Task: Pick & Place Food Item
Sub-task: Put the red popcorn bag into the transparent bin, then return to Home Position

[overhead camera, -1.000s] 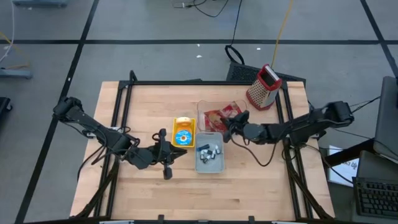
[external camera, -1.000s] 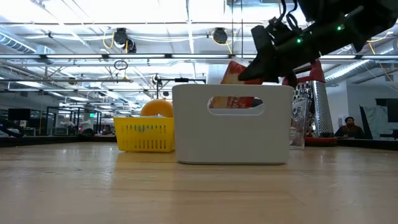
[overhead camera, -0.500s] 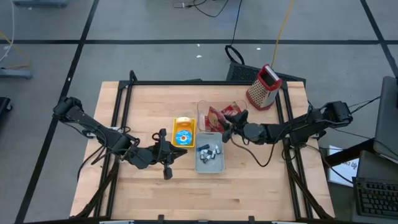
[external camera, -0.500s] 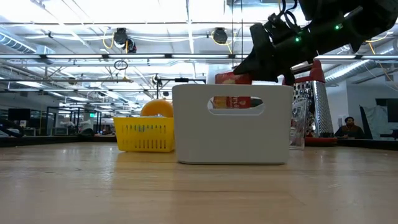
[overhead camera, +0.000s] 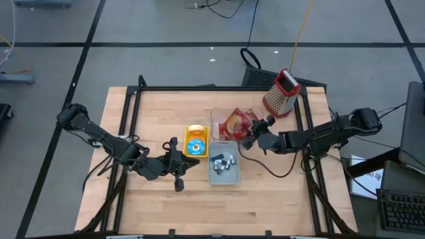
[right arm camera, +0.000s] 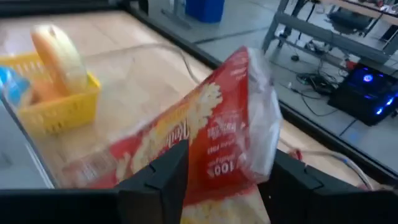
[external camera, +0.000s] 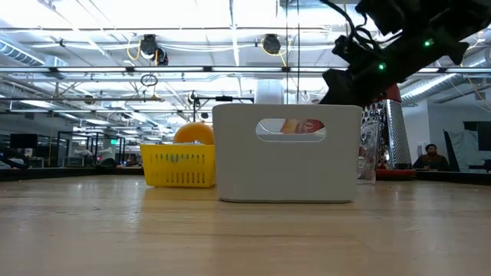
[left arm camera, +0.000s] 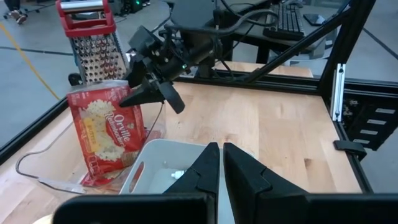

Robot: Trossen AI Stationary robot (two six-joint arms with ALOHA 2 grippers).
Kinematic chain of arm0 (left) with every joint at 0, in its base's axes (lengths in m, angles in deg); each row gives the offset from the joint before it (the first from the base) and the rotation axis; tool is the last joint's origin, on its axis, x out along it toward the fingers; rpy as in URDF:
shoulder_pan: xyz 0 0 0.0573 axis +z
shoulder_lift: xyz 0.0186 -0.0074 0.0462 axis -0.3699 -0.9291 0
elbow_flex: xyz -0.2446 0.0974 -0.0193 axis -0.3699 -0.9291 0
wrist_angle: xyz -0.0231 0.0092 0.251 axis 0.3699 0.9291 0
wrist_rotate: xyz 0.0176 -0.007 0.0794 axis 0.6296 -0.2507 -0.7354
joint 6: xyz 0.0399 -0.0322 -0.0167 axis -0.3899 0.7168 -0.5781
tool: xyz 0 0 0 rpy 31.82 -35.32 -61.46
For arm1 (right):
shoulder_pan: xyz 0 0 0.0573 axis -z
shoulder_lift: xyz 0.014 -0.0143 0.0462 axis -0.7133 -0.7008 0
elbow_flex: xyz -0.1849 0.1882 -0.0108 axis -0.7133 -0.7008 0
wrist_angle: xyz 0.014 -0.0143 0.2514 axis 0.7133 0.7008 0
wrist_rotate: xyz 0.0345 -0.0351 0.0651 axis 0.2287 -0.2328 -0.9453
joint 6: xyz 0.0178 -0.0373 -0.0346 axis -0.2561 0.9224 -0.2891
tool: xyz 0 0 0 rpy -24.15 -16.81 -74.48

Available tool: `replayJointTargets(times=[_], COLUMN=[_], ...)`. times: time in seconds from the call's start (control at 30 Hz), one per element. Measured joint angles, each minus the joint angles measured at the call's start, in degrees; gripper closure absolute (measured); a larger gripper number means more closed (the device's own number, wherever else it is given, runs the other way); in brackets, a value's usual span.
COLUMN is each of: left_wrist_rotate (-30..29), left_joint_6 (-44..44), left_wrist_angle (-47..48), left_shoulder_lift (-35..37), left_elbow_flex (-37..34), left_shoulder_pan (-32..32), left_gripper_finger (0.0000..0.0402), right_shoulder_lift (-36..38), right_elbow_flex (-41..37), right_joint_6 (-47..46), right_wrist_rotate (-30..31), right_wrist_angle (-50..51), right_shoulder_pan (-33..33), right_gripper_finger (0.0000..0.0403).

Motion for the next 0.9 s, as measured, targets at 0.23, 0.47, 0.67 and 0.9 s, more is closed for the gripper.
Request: replayJointTargets(times=[0.23, 0.47, 0.67, 0.9], left_wrist_rotate=[-0.1, -0.1, 0.0, 0.0], left_joint_6=[0.0, 0.0, 0.1, 0.1], left_wrist_angle=[0.0, 0.0, 0.0, 0.0], left_shoulder_lift=[0.0, 0.0, 0.0, 0.0], left_elbow_flex=[0.0, 0.0, 0.0, 0.0], left_shoulder_pan=[0.7, 0.9, 0.9, 0.9], left_gripper_finger=[0.0376, 0.0376, 0.0376, 0.0376], right_shoulder_lift=[0.9, 3.1, 8.4, 17.2], right_elbow_flex=[0.0, 0.0, 0.0, 0.0], right_joint_6=[2.2, -2.5, -2.6, -2.1], right_wrist_rotate=[-13.3, -25.5, -27.1, -18.8], right_wrist_angle=[2.0, 2.1, 2.6, 6.8], right_shoulder_pan=[-0.5, -0.4, -0.3, 0.5], right_gripper_finger=[0.0253, 0.0258, 0.026, 0.0267])
